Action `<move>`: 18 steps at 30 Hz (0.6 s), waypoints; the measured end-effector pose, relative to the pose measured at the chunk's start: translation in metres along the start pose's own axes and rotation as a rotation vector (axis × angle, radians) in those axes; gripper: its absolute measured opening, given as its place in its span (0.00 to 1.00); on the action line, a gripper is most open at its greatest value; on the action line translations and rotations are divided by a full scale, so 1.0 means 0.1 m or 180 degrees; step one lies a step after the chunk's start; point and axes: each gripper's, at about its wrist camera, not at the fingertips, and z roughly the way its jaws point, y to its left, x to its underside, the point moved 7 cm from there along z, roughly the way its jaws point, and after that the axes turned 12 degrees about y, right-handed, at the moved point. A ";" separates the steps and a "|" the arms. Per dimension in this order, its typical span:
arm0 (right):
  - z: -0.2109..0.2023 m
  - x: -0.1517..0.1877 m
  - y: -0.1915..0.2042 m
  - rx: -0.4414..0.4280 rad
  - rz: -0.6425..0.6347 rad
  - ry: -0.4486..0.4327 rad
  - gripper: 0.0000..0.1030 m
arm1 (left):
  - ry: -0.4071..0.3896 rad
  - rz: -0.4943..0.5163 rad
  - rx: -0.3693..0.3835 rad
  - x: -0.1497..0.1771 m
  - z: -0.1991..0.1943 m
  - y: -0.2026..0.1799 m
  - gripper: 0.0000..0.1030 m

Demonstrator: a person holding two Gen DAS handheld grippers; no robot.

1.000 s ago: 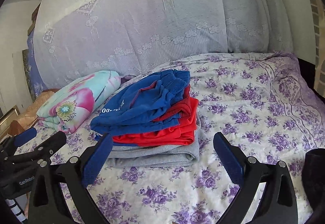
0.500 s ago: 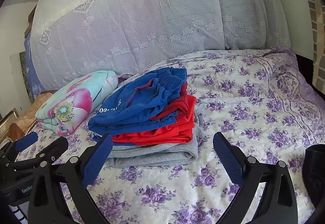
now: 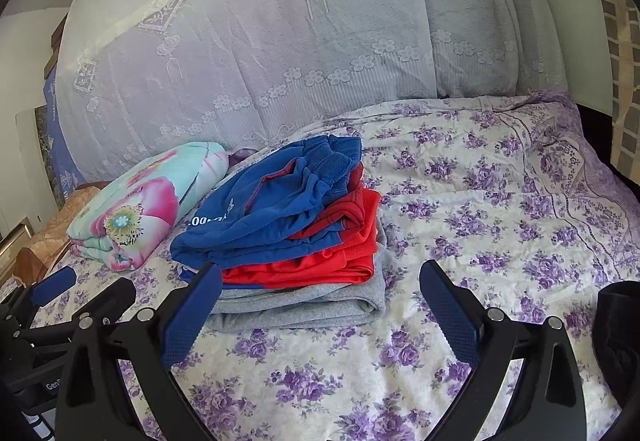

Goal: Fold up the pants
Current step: 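Release the pants on the stack and withdraw both grippers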

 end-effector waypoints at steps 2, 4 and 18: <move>0.00 0.00 0.00 0.0003 0.0008 0.0002 0.97 | -0.0009 0.0013 0.0007 0.00 -0.01 -0.01 0.95; 0.00 0.00 0.00 0.0002 0.0009 0.0005 0.97 | -0.0009 0.0020 0.0013 0.01 -0.01 -0.02 0.95; -0.03 0.00 -0.02 -0.0115 0.0094 0.0000 0.97 | -0.0096 0.0199 0.0053 0.00 -0.06 -0.15 0.95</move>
